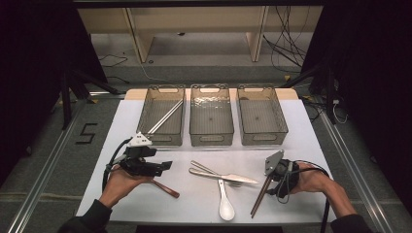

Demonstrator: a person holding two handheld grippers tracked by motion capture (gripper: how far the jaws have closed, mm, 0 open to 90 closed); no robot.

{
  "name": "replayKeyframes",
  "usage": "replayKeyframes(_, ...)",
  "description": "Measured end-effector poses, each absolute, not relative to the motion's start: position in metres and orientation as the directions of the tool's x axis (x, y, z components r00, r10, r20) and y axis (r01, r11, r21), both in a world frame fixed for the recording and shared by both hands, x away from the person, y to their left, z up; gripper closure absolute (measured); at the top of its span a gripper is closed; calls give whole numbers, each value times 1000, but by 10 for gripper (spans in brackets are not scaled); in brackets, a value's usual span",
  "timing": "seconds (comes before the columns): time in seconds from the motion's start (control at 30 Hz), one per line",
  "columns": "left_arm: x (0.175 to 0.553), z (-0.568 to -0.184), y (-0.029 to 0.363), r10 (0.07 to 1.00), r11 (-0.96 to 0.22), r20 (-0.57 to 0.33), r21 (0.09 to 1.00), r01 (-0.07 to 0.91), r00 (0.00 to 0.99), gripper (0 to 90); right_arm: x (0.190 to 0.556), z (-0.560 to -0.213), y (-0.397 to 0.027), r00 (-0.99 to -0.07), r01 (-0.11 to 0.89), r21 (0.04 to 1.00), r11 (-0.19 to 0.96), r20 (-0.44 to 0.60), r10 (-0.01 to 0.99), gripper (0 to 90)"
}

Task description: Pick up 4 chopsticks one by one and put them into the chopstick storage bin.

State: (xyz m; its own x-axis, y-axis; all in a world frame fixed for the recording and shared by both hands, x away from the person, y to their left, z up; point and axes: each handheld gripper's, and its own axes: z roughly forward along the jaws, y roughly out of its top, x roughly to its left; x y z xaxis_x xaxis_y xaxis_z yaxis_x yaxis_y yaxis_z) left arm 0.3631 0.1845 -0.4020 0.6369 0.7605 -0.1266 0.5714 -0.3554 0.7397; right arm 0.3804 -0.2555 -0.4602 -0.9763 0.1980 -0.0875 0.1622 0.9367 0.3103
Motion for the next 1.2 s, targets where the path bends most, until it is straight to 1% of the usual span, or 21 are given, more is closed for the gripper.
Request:
replayKeyframes(0.2, 363, -402, 184, 757, -362, -124, 738, 570, 641, 226, 382, -458, -256, -974, 195, 268, 943, -61, 219, 318)
replayKeyframes(0.3, 363, -402, 184, 757, -363, -124, 737, 570, 642, 227, 381, -458, -256, -972, 212, 254, 944, -45, 231, 357)
replayKeyframes(0.37, 363, -402, 184, 756, -362, -125, 737, 570, 642, 226, 381, -457, -256, -974, 206, 239, 949, -46, 223, 385)
replayKeyframes(0.4, 363, -402, 184, 756, -363, -124, 738, 570, 642, 227, 380, -455, -256, -971, 222, 223, 949, -34, 235, 407)
replayKeyframes(0.43, 363, -401, 184, 756, -363, -124, 738, 569, 643, 227, 381, -456, -257, -977, 197, 219, 956, -43, 211, 427)
replayKeyframes(0.5, 363, -401, 184, 755, -363, -124, 738, 569, 643, 226, 379, -455, -256, -973, 219, 201, 955, -28, 230, 454)
replayKeyframes(0.67, 362, -402, 184, 754, -364, -125, 739, 568, 645, 226, 376, -453, -255, -976, 209, 167, 963, -21, 216, 528)
replayKeyframes(0.77, 362, -402, 184, 753, -365, -125, 738, 568, 646, 226, 374, -453, -255, -982, 176, 154, 972, -36, 184, 570)
replayKeyframes(0.8, 362, -402, 184, 753, -366, -125, 737, 568, 646, 227, 372, -452, -254, -980, 188, 143, 972, -33, 195, 586)
replayKeyframes(0.83, 362, -402, 184, 753, -365, -125, 738, 568, 646, 226, 372, -452, -254, -985, 160, 144, 976, -40, 168, 601)
replayKeyframes(0.87, 362, -402, 184, 753, -365, -126, 738, 568, 646, 227, 371, -451, -253, -983, 176, 131, 976, -29, 181, 616)
replayKeyframes(0.9, 363, -402, 184, 753, -364, -126, 738, 568, 646, 226, 371, -452, -253, -987, 152, 134, 979, -37, 158, 625)
replayKeyframes(0.97, 363, -402, 184, 753, -364, -127, 738, 569, 646, 226, 369, -451, -252, -986, 161, 122, 979, -32, 166, 646)
replayKeyframes(1.2, 363, -403, 183, 754, -362, -129, 735, 573, 643, 226, 366, -451, -251, -992, 115, 118, 986, -42, 120, 716)
